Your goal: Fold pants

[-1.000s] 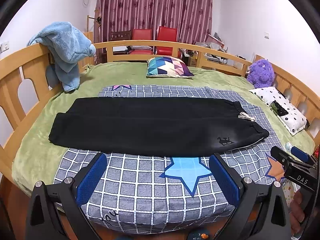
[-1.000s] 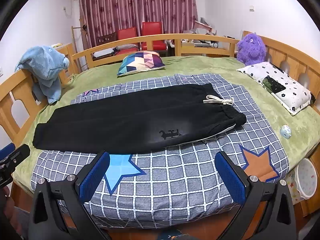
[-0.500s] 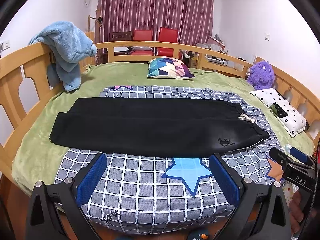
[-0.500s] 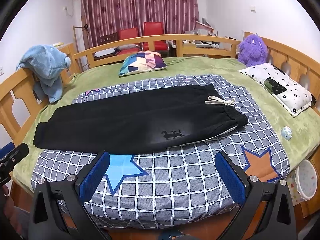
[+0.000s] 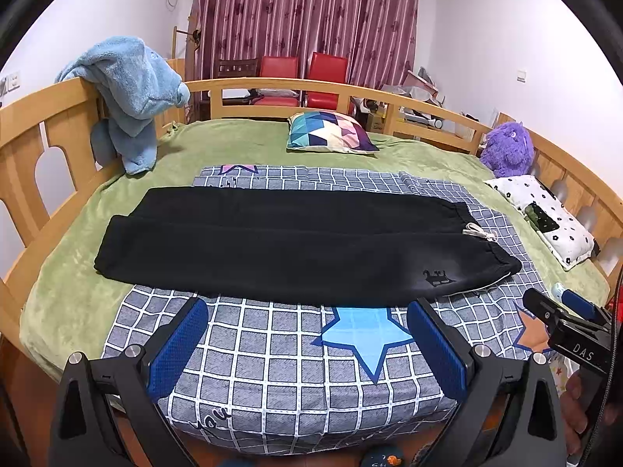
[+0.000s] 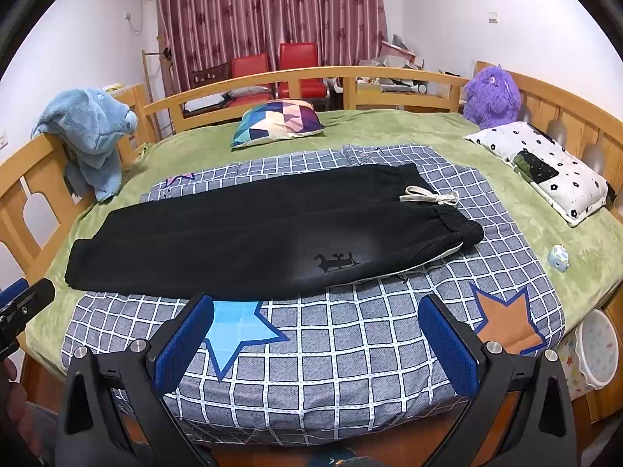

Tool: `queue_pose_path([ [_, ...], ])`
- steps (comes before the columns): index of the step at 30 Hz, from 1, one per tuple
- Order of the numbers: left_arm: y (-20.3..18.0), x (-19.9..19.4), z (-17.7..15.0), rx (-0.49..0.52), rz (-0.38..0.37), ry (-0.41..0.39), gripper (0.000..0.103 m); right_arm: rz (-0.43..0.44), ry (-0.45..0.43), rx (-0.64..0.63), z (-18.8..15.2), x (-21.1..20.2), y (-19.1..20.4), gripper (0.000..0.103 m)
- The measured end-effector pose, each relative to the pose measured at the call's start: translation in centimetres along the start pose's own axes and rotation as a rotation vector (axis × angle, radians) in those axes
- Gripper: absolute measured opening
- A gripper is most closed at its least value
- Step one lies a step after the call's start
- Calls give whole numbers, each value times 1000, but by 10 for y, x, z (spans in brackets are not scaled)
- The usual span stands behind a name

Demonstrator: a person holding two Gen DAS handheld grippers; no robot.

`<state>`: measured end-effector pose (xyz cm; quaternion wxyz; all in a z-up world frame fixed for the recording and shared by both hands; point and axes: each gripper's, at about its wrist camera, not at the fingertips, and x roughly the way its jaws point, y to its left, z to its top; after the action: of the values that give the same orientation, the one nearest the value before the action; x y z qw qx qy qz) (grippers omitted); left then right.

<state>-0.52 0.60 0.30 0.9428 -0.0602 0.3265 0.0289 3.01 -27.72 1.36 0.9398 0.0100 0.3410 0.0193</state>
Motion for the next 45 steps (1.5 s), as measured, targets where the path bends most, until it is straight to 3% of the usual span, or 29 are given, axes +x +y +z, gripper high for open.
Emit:
queue_pose_path([
  [36, 6, 1, -1, -27, -10, 5, 103, -13, 7, -19, -2, 5, 8, 103],
  [45, 9, 15, -1, -34, 44, 14, 103, -57, -15, -4, 0, 12, 5, 103],
])
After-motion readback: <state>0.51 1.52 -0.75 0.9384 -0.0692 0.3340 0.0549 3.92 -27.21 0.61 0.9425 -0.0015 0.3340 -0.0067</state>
